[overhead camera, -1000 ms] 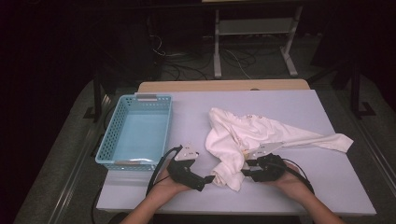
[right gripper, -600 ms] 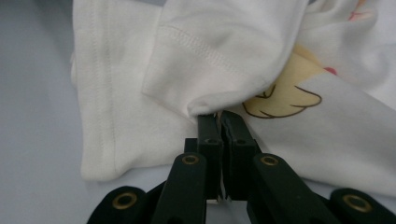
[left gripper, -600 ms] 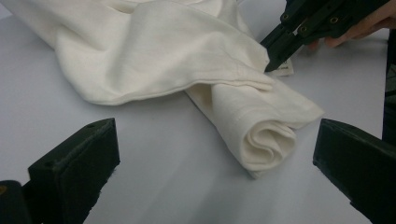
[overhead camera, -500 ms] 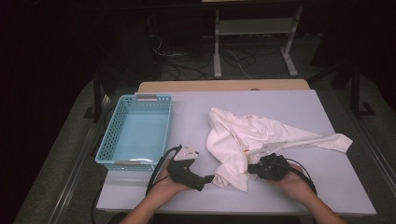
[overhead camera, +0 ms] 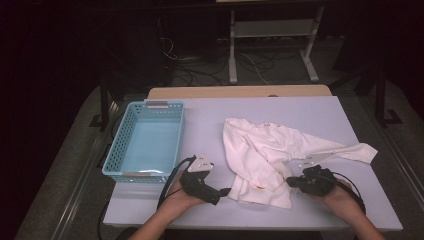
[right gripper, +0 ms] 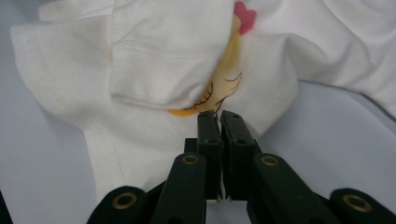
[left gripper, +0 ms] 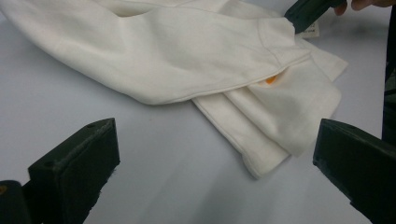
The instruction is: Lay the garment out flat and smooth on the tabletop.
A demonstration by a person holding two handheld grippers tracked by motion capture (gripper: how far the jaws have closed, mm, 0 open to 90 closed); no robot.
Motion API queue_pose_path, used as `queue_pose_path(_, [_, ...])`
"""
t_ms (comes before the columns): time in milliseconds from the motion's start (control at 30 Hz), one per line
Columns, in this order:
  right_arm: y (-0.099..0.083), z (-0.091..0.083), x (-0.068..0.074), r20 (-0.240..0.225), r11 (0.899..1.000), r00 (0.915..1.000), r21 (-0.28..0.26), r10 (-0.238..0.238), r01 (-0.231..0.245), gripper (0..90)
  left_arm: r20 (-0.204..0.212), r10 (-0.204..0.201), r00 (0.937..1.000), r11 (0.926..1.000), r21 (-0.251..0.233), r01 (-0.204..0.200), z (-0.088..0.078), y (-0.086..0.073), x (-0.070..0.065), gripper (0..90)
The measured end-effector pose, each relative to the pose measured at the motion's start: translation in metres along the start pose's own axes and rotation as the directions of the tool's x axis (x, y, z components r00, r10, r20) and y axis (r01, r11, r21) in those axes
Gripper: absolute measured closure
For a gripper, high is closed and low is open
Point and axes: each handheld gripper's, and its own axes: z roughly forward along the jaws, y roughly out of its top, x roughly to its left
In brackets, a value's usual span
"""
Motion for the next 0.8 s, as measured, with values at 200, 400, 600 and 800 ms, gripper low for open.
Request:
queue_pose_path(200, [-0.009, -0.007, -0.01, 0.041, 0.999, 0.9989, 0.024, 0.02, -0.021, 85.3, 0.0, -0.002, 1.0, 1.0, 0.001, 0.002, 0.0, 0.0, 0.0, 0.0])
queue_pose_path(400, [-0.016, -0.016, -0.022, 0.096, 0.998, 0.9945, 0.042, 0.043, -0.047, 85.3, 0.004, 0.002, 1.0, 1.0, 0.007, -0.002, 0.002, 0.0, -0.002, 0.0])
queue_pose_path(600, [-0.026, -0.028, -0.042, 0.152, 0.996, 0.9856, 0.037, 0.075, -0.082, 85.2, 0.017, 0.005, 0.9998, 0.9999, 0.016, -0.006, 0.005, 0.0, -0.004, 0.1])
queue_pose_path(800, [-0.031, -0.031, -0.048, 0.125, 0.995, 0.9868, 0.005, 0.102, -0.104, 77.5, 0.035, 0.019, 0.9992, 0.9995, 0.024, -0.02, 0.01, 0.001, -0.009, 3.3])
